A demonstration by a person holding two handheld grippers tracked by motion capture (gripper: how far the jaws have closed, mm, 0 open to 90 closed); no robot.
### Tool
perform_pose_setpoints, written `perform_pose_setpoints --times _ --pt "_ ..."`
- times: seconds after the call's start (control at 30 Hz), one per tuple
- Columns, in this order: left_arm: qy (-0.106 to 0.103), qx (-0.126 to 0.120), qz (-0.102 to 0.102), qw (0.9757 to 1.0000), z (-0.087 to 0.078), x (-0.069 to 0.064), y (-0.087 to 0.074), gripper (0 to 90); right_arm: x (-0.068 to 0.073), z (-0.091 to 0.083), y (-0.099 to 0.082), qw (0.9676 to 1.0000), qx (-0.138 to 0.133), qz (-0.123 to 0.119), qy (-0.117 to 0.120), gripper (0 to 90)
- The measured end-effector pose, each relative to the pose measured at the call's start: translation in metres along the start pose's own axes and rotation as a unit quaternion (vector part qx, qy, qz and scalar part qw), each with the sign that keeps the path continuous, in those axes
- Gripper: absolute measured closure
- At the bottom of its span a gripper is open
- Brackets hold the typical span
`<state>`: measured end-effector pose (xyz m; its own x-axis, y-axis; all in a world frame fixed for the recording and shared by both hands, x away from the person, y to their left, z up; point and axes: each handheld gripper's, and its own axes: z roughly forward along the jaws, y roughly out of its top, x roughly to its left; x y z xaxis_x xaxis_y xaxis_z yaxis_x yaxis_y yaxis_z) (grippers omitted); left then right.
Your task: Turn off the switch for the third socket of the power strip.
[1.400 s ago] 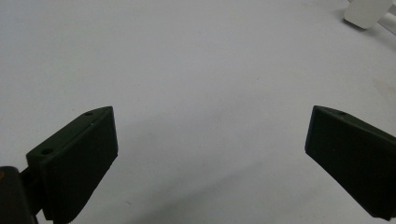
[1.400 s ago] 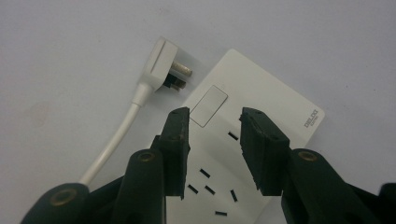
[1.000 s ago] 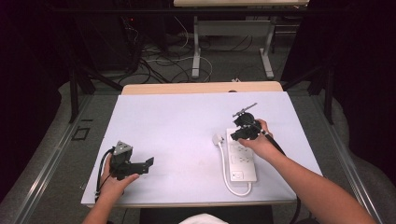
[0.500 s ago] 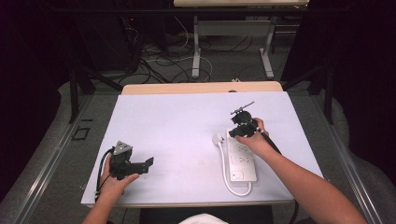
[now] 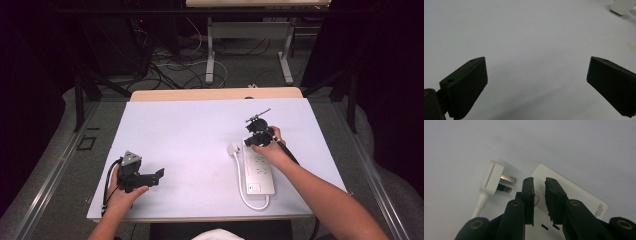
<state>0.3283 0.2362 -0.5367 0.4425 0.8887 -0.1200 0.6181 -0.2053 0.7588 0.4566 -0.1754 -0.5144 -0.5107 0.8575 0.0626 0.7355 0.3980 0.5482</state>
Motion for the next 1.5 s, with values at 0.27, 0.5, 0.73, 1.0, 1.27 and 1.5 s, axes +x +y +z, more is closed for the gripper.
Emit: perform_pose_setpoints --times 0.27,0.5,0.73,1.0,1.27,1.5 --pt "0.001 0.000 0.000 1.0000 0.000 0.000 0.000 3.4 0.001 0.002 0.001 0.9999 0.000 -0.001 0.012 83.6" --pt "0.001 0.000 0.000 1.0000 0.000 0.000 0.000 3.4 0.003 0.002 0.001 0.9998 -0.001 -0.010 0.016 86.1" --pt "0.003 -0.005 0.000 1.0000 0.001 0.000 0.000 3.6 0.003 0.002 0.001 0.9998 -0.004 -0.014 0.016 86.7" --pt "0.003 -0.006 0.000 1.0000 0.001 0.000 0.000 3.6 0.005 0.002 0.000 0.9995 -0.006 -0.027 0.014 89.2" --pt "0.003 -0.004 -0.001 1.0000 0.001 0.000 0.000 3.6 0.007 0.004 0.000 0.9994 -0.003 -0.029 0.017 90.0" --pt "0.004 -0.004 0.000 1.0000 0.000 0.000 -0.001 3.6 0.009 0.007 -0.001 0.9996 -0.009 -0.024 0.013 90.0"
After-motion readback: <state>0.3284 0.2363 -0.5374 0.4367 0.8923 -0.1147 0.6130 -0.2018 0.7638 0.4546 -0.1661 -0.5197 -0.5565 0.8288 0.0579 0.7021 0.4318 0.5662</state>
